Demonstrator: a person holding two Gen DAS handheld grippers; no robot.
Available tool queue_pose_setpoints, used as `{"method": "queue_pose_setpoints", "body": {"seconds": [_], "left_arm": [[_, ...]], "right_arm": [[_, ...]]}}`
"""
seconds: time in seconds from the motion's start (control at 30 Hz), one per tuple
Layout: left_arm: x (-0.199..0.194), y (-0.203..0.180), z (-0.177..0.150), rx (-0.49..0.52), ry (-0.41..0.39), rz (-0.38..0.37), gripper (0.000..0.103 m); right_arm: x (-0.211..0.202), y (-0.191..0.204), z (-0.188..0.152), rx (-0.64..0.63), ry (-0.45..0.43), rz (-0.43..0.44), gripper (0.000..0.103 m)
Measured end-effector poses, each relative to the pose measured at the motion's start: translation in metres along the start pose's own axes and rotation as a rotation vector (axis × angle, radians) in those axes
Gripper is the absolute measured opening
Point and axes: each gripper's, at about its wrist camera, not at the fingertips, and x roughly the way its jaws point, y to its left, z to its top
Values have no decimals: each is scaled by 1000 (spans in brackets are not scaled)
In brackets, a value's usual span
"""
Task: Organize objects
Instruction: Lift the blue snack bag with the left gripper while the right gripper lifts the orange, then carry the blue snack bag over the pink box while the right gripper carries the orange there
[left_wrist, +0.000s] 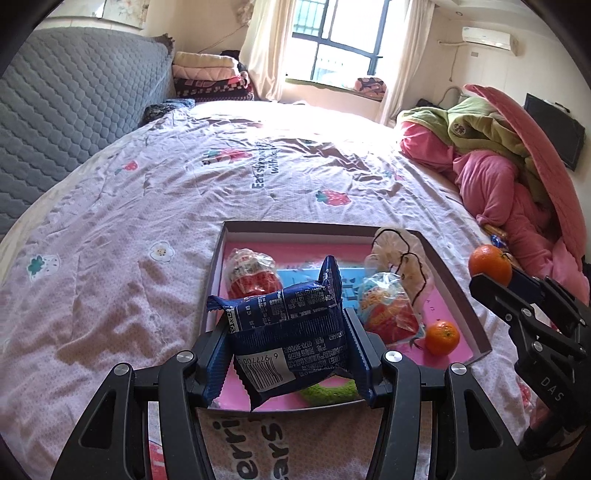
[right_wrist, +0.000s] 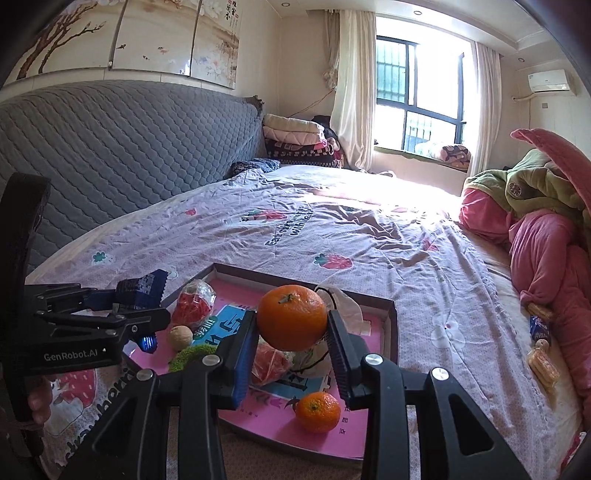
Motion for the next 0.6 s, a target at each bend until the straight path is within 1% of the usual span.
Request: {"method": "queue_pose_setpoints", "body": {"seconds": [0.13, 0.27, 0.6], "left_arm": [[15, 8, -5, -1, 33, 27, 57], [28, 8, -14, 13, 64, 47, 57], [38, -1, -27, 47, 86, 50, 57]], "right_arm": [[11, 0, -9, 7, 37, 10, 37], [22, 0, -20, 18, 81, 25, 37], [36, 7, -43, 6, 158, 56, 37]]}}
